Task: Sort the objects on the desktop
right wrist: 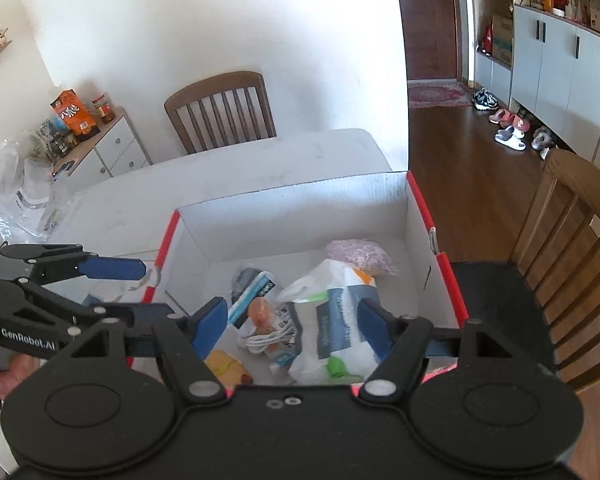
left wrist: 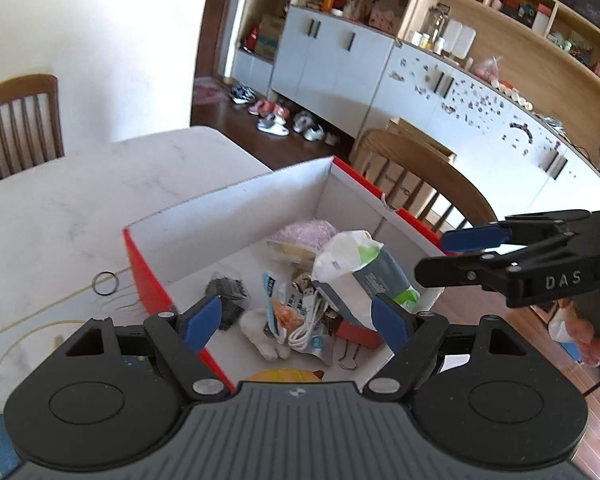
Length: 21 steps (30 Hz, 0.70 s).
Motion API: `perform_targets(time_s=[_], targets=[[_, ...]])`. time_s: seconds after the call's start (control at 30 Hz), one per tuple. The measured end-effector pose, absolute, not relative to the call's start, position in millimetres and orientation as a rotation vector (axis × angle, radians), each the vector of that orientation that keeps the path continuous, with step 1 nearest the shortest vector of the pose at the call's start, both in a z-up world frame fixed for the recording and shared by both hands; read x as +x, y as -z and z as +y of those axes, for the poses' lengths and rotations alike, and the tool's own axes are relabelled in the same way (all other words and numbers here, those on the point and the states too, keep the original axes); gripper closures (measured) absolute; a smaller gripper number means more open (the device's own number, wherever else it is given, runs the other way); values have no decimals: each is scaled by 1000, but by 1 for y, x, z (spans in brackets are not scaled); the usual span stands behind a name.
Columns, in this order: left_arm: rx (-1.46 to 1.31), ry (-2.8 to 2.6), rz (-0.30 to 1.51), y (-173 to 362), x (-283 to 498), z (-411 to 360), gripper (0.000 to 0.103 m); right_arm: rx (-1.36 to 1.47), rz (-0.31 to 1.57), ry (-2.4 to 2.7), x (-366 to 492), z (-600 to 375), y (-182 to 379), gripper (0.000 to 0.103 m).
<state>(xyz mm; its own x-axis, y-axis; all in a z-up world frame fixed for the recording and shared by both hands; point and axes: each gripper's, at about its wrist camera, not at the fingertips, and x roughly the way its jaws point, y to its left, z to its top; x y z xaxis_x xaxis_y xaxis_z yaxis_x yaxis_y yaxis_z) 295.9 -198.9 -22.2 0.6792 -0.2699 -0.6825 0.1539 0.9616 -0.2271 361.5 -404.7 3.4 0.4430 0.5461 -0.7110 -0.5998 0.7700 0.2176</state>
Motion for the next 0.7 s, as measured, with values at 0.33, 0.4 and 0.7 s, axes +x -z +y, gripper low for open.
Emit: perform_targets(time_s=[0.33, 0.4, 0.7], targets=[[-140, 200, 753, 13, 272, -194, 0, -70, 806, -690, 331, -401, -13, 29], [-138, 204, 751, 12, 268, -193, 0, -66, 797, -685, 327, -401, -15, 24], [-164, 202, 750, 13, 249, -186, 0, -74, 772, -666, 302, -398, -14, 23]])
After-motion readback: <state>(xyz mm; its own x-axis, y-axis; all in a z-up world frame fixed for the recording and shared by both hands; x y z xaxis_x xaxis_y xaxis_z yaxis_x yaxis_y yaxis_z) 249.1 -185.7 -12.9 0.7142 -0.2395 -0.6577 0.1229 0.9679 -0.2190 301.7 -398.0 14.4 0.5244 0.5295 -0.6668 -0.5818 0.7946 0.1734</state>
